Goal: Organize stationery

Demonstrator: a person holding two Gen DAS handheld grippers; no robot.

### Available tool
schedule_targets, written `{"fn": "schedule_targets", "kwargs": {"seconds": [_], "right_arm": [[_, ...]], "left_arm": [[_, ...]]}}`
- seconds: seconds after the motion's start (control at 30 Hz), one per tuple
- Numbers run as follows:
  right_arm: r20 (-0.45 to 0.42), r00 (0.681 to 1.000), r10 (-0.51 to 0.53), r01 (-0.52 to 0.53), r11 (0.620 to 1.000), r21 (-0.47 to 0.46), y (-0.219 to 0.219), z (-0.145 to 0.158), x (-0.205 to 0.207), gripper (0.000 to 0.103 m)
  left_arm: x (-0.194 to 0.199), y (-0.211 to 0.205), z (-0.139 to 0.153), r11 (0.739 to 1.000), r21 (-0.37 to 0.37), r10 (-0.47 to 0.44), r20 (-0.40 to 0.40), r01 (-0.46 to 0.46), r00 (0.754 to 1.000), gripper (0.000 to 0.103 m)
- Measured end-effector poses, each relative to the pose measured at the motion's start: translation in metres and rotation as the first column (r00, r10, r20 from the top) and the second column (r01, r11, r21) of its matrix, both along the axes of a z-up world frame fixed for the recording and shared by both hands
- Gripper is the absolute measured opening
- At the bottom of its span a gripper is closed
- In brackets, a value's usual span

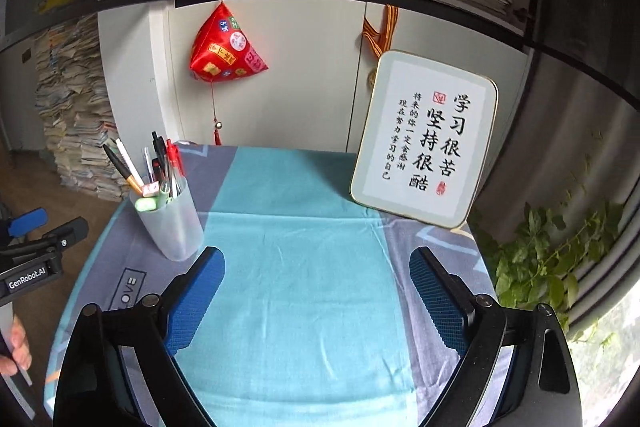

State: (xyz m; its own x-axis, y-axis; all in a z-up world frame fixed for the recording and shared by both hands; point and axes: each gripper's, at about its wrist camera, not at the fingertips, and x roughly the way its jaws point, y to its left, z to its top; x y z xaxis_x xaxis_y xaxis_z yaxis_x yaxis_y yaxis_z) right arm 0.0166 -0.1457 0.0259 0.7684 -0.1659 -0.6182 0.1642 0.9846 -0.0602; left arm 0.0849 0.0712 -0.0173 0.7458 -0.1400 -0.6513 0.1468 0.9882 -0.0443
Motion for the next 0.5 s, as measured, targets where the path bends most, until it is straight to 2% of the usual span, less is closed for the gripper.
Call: {"fn": "schedule_targets", "kwargs": {"seconds": [0.17, 0.3, 0.37, 0.43, 0.47, 0.5], "right_arm": [[-0.029, 0.998, -0.059, 0.059, 0.998, -0.007, -0.015, -0.006, -0.026, 0.094], [-0.014, 0.995, -0.1, 0.1, 0.995, -0.006, -0.029, -0.005, -0.056, 0.094], [-0.008, 0.993, -0.115, 0.115, 0.993, 0.002, -0.037, -0.003, -0.068, 0.094], [-0.007, 0.992, -0.128, 0.128, 0.992, 0.001, -0.043, -0.001, -0.077, 0.094], [-0.007, 0.991, -0.134, 0.134, 0.991, -0.004, -0.046, -0.001, -0.081, 0.094], [-0.009, 0.99, -0.14, 0.14, 0.99, -0.008, -0.049, 0.0, -0.083, 0.094]], "left_arm": [[-0.022, -0.015, 0.003, 1.0, 0.001, -0.007, -0.002, 0.007, 1.0, 0.085], [-0.042, -0.026, 0.006, 0.997, 0.046, 0.061, 0.027, -0.062, 0.998, 0.085], [-0.051, -0.031, 0.007, 0.998, 0.039, 0.056, 0.032, -0.057, 0.998, 0.086], [-0.059, -0.035, 0.007, 0.999, 0.005, 0.032, 0.022, -0.033, 0.999, 0.09], [-0.064, -0.037, 0.007, 0.999, -0.004, 0.033, 0.02, -0.032, 0.999, 0.097], [-0.069, -0.04, 0.008, 0.999, -0.006, 0.037, 0.029, -0.037, 0.999, 0.099]]}}
